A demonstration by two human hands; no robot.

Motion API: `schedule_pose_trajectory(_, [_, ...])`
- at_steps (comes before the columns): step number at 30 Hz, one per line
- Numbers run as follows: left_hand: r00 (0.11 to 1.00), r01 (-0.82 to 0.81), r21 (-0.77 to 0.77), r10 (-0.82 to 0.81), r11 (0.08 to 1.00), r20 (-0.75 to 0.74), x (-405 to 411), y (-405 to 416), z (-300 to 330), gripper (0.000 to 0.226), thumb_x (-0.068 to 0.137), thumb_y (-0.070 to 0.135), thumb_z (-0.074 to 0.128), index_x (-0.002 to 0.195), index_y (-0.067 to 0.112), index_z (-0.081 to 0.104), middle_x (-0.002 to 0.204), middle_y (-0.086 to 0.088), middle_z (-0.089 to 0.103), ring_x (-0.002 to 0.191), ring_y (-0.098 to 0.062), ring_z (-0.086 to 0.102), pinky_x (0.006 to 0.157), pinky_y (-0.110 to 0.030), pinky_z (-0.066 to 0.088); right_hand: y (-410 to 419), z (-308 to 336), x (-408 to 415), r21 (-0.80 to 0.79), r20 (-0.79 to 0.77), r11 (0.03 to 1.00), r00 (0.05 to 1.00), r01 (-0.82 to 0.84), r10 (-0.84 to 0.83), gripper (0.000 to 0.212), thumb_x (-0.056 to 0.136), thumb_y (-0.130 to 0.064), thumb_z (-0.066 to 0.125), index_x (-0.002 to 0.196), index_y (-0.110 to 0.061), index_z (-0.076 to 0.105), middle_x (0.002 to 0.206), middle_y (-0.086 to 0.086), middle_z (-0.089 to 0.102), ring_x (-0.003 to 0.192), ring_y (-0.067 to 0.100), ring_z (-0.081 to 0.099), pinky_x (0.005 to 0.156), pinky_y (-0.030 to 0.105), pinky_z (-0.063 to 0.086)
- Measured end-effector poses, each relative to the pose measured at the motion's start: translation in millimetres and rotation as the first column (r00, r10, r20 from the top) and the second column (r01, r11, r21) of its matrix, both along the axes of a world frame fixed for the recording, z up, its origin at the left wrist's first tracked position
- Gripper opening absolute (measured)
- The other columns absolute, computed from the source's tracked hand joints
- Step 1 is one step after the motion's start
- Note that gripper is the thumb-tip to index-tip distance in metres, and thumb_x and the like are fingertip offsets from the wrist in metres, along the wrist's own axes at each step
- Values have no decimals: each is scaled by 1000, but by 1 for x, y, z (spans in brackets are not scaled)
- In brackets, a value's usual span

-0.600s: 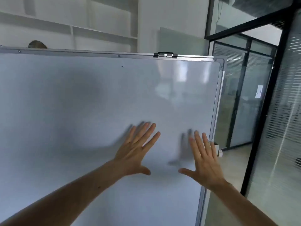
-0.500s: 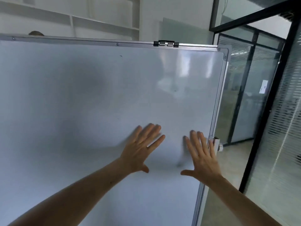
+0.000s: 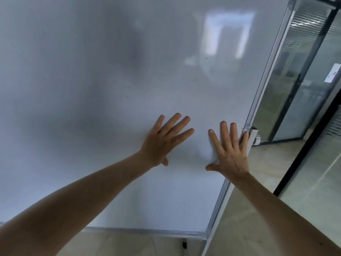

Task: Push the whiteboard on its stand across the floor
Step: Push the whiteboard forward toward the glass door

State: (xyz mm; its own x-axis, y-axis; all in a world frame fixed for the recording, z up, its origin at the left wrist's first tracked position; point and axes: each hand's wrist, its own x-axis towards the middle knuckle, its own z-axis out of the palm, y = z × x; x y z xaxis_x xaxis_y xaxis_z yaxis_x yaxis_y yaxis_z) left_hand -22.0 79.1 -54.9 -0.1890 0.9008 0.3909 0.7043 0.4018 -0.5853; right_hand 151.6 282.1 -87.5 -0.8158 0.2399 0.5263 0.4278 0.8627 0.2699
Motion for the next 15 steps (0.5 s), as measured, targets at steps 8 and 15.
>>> schedule_pose_trajectory(8, [999,-6,-8,5,1000,-31,-62,42,3,154,38,71,85,160,22,3,167,-10,-4,152,-35,-1,117,-52,-16,49,-1,-70,1,-11,1000,1000,-26,26,160,39,-63,90,157,-24,-10,164,13,-22,151,42,-11,114,72,10])
schedule_pose_trajectory(15, [995,-38,-11,37,999,-97,-124,85,4,157,40,66,89,160,19,0,167,-12,-2,153,-36,0,119,-53,-10,92,-1,-146,-45,-13,999,1000,-5,4,158,44,-54,93,157,-20,-12,162,15,-26,150,44,-10,113,72,17])
